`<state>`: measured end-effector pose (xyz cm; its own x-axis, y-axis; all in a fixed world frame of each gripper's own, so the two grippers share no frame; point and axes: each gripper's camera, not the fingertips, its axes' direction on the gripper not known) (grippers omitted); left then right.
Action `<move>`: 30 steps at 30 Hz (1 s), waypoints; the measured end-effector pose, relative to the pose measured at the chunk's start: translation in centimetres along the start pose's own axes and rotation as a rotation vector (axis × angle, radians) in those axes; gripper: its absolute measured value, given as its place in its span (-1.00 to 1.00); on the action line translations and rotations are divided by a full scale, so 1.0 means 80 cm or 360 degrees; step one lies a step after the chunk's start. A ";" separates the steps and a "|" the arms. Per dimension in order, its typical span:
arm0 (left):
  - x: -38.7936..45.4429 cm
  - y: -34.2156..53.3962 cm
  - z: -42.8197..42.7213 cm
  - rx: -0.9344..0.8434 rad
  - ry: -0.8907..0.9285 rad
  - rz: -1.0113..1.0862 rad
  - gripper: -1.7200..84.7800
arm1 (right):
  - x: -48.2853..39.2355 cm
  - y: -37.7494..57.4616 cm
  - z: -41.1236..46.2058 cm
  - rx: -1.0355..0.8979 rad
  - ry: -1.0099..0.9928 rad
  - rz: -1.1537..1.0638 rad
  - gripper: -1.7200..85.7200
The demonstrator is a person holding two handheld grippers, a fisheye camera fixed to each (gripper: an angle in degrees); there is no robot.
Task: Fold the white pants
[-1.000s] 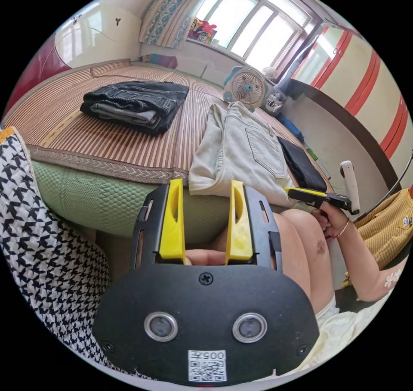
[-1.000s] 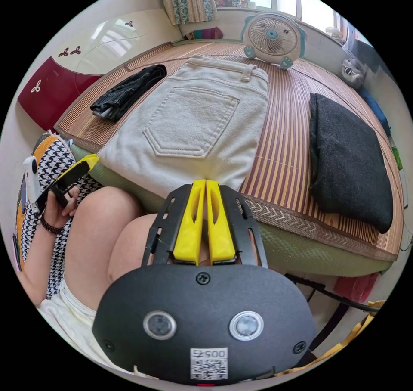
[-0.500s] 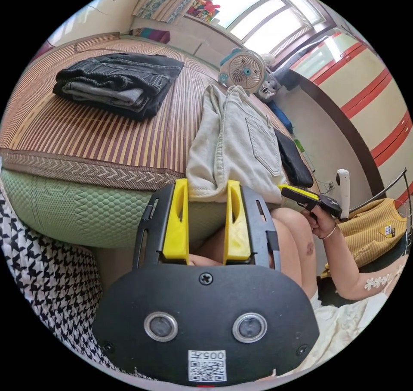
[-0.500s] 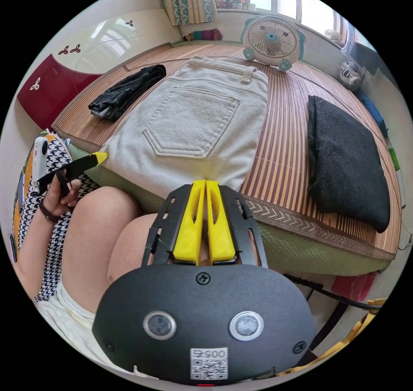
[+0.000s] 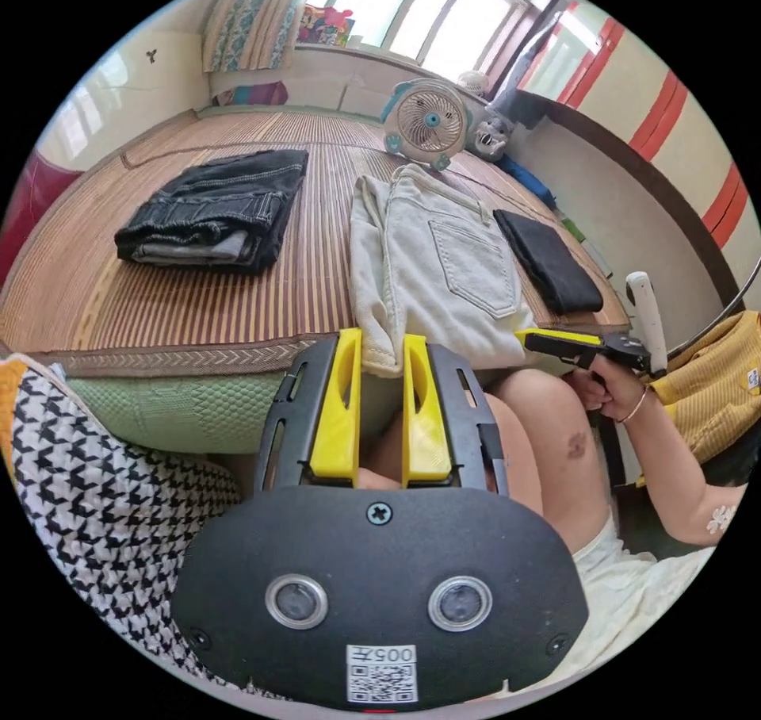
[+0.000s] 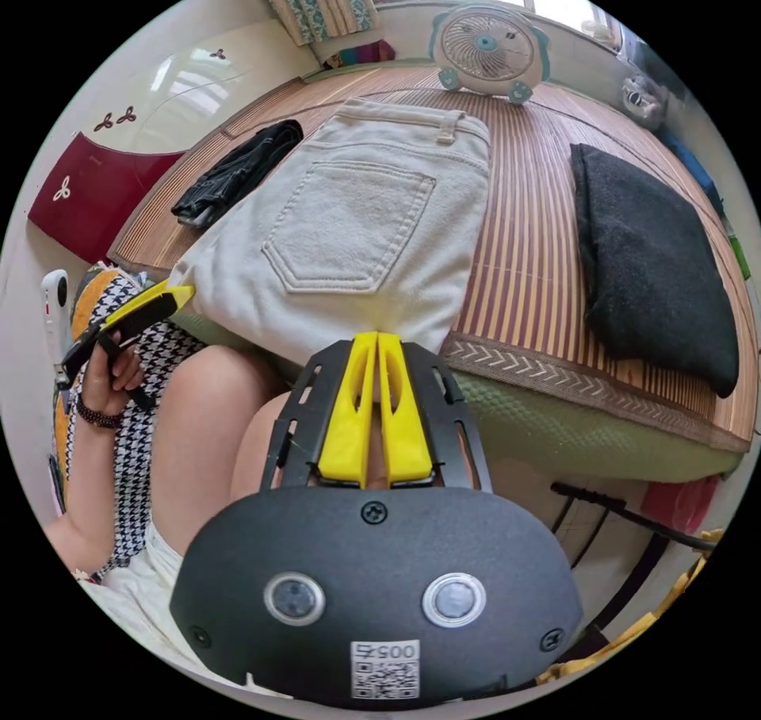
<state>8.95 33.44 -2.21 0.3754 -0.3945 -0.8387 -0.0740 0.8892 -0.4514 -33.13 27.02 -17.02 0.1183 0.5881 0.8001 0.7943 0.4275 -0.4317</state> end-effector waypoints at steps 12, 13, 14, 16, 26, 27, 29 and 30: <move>-0.016 0.008 0.018 -0.0091 -0.0007 -0.0052 -0.74 | 0.097 -0.005 -0.114 0.0566 -0.0404 0.0143 -0.89; -0.019 0.009 0.020 -0.0089 0.0011 -0.0069 -0.74 | 0.110 -0.014 -0.123 0.0619 -0.0366 0.0169 -0.85; -0.019 0.010 0.022 -0.0087 0.0016 -0.0073 -0.74 | 0.122 -0.027 -0.126 0.0627 -0.0327 0.0189 -0.83; -0.019 0.011 0.026 -0.0083 0.0011 -0.0059 -0.74 | 0.138 -0.049 -0.121 0.0580 -0.0292 0.0206 -0.79; -0.020 0.002 0.032 -0.0142 0.0027 -0.0033 -0.73 | 0.198 -0.137 -0.074 0.0568 -0.0464 0.0187 -0.67; -0.020 0.001 0.033 -0.0145 0.0029 -0.0022 -0.73 | 0.199 -0.142 -0.073 0.0563 -0.0460 0.0163 -0.67; -0.016 -0.001 0.034 -0.0165 0.0005 0.0053 -0.74 | 0.201 -0.163 -0.067 0.0505 -0.0393 0.0086 -0.64; -0.014 -0.005 0.033 -0.0186 0.0000 0.0095 -0.74 | 0.202 -0.168 -0.064 0.0486 -0.0386 0.0065 -0.63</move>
<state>11.01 34.18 -0.27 0.3668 -0.3416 -0.8653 -0.2032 0.8783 -0.4329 -38.84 27.22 3.83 -0.0269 0.7384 0.6738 0.5734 0.5636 -0.5947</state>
